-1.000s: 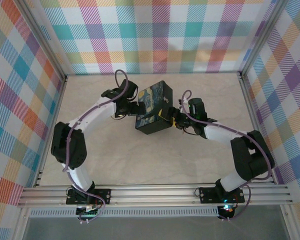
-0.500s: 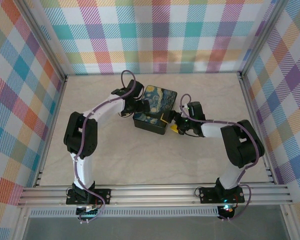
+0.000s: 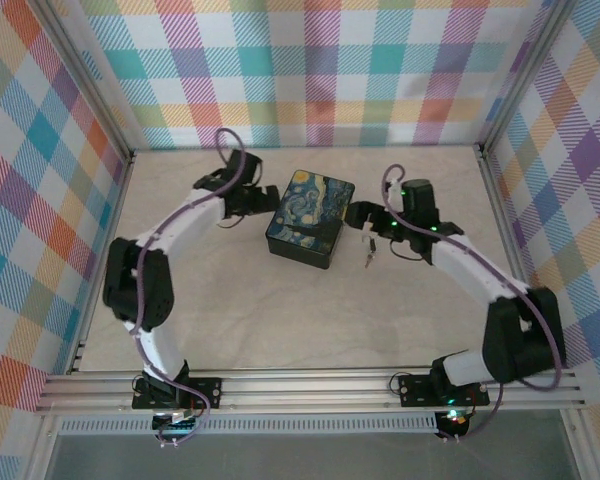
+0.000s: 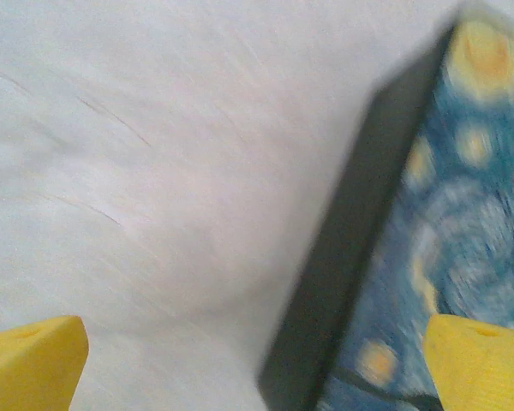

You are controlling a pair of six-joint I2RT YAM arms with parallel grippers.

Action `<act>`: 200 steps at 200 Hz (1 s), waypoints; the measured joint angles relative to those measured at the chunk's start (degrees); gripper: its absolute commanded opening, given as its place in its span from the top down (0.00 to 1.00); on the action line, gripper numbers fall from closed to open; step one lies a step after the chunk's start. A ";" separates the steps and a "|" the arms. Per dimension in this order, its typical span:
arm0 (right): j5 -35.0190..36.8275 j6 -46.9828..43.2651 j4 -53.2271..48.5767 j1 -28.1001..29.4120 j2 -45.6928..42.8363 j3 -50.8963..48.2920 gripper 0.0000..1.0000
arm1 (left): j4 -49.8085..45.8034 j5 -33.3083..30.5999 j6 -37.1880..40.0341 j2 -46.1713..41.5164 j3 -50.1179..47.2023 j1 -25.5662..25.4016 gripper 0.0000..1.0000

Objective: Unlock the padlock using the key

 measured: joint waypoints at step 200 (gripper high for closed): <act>21.09 -22.40 52.52 -14.38 10.01 -31.89 0.00 | 73.55 -3.74 20.72 -11.39 -59.19 14.86 0.00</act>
